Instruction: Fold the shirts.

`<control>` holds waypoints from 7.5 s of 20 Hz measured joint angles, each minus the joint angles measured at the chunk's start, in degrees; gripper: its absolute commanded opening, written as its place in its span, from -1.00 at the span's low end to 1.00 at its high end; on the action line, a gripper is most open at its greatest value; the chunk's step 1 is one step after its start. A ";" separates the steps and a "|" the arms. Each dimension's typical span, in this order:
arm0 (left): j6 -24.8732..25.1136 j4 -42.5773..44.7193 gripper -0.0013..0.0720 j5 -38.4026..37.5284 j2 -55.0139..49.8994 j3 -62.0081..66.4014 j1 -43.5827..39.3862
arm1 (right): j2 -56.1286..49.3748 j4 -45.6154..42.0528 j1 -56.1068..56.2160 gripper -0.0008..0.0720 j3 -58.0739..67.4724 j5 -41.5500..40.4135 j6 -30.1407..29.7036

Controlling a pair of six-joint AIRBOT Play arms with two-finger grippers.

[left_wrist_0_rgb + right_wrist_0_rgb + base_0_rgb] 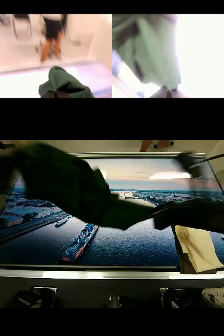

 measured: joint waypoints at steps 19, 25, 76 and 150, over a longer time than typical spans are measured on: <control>-19.30 14.71 -0.90 -8.85 1.03 -29.20 -0.04 | 4.52 -22.73 0.04 -0.93 -24.33 -3.08 20.61; -17.07 10.05 0.99 -5.95 -21.09 -23.61 0.26 | -10.25 -22.71 -0.02 -0.92 -27.87 -21.59 28.04; 11.85 -18.45 -0.91 15.06 -32.28 27.45 25.66 | -22.75 9.97 0.07 -0.92 26.95 -19.41 28.35; 8.37 -21.97 0.46 -12.87 -31.61 -36.70 22.62 | -32.09 16.90 -15.61 -0.92 -21.81 -2.47 7.54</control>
